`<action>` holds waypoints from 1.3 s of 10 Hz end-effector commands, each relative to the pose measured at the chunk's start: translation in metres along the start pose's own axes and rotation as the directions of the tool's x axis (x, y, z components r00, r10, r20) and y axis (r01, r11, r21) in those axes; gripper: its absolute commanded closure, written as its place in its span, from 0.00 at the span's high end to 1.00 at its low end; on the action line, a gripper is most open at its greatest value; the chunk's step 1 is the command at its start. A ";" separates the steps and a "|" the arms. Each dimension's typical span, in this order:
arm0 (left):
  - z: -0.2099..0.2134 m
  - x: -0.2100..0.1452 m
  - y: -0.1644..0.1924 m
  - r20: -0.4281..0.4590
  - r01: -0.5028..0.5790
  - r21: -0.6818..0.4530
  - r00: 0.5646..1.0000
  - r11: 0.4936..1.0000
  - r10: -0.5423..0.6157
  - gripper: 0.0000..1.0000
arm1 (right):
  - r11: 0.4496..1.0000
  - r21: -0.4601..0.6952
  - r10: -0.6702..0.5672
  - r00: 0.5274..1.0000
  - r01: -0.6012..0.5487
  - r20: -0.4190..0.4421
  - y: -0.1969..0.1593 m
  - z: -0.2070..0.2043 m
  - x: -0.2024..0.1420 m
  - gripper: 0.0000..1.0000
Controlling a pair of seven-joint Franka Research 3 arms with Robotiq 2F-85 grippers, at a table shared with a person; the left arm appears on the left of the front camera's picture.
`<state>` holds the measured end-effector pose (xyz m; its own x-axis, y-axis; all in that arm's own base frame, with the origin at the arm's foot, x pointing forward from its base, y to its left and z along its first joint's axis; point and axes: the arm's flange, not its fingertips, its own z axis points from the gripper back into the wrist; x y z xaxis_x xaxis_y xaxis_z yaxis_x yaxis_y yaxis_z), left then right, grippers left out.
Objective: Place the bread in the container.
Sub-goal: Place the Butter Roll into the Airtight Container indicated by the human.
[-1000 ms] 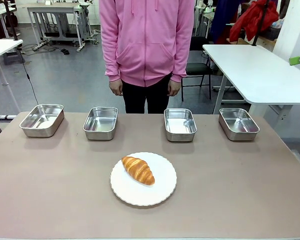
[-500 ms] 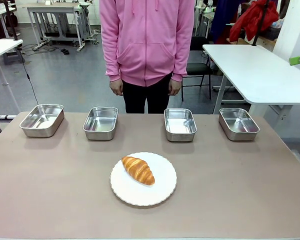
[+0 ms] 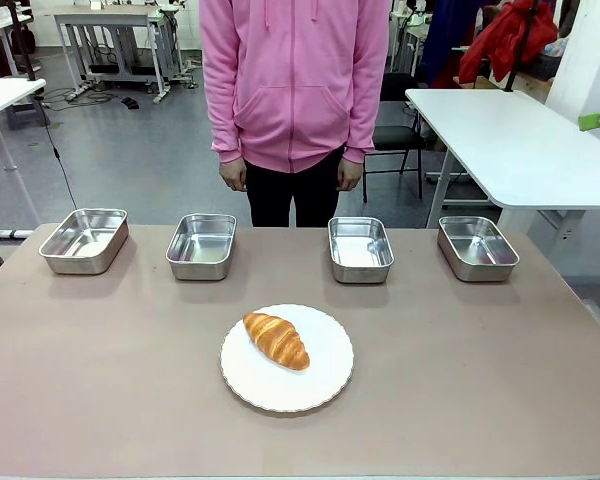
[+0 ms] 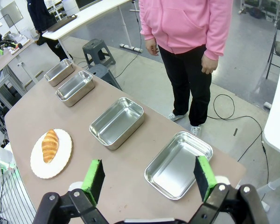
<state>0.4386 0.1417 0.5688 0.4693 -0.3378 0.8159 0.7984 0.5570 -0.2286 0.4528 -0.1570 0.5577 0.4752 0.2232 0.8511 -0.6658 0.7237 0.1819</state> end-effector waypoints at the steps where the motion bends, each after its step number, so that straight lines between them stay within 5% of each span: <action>1: 0.001 0.001 -0.001 0.002 0.005 0.000 1.000 1.000 -0.005 1.00 | 1.000 0.006 0.002 1.000 -0.002 0.010 0.002 -0.001 0.000 1.00; 13: 0.001 0.001 -0.001 0.002 0.005 0.000 1.000 1.000 -0.005 1.00 | 1.000 0.006 0.002 1.000 -0.002 0.010 0.002 -0.001 0.000 1.00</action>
<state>0.4386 0.1417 0.5688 0.4692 -0.3378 0.8159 0.7984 0.5570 -0.2286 0.4528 -0.1570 0.5577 0.4752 0.2232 0.8511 -0.6657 0.7237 0.1819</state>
